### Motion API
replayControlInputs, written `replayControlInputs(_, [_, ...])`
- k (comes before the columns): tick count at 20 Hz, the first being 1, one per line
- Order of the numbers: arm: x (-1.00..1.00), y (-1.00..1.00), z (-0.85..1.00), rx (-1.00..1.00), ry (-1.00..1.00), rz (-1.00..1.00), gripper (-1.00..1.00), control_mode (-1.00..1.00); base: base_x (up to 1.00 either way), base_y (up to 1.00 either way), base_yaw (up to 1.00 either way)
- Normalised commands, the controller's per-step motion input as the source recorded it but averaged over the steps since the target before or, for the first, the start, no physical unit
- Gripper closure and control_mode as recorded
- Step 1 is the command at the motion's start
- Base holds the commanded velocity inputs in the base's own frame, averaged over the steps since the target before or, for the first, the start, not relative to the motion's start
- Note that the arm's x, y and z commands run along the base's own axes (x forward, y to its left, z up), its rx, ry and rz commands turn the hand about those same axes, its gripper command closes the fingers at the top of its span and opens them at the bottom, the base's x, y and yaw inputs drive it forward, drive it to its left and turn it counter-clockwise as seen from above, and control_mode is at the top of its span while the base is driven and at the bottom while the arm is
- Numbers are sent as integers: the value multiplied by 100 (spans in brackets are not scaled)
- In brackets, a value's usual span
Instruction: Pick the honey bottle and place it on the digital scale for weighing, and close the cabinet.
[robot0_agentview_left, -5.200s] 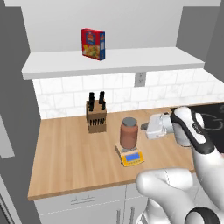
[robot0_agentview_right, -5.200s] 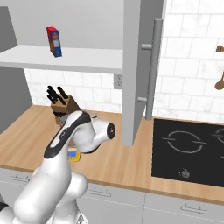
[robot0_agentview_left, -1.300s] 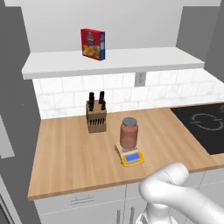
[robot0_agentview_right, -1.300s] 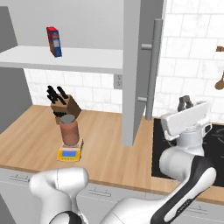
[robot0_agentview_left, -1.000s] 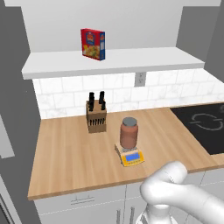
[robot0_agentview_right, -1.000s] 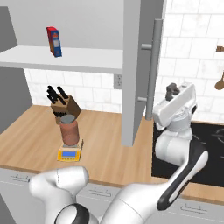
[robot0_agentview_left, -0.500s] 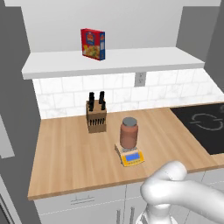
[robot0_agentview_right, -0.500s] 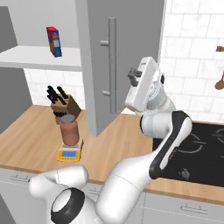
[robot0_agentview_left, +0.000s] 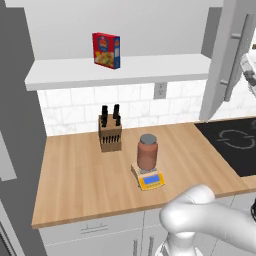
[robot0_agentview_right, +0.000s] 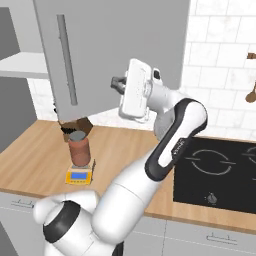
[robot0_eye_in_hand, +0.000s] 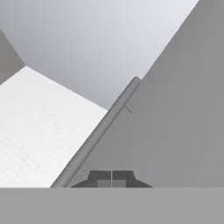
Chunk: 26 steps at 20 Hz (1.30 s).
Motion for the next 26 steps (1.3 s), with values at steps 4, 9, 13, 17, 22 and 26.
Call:
replayControlInputs(4, [99,82,-10,-19,10,-62,100,-100,0,0,0])
replayControlInputs(9, [81,72,-25,-11,1,-75,100,-100,0,0,0])
replayControlInputs(13, [95,85,-22,-13,0,-69,100,-100,0,0,0])
replayControlInputs(17, [100,97,-32,-10,-2,-62,100,-100,0,0,0])
replayControlInputs(22, [100,95,-16,-5,-6,-48,100,-100,0,0,0])
replayControlInputs(26, [88,37,-4,-1,-4,-27,100,-100,0,0,0])
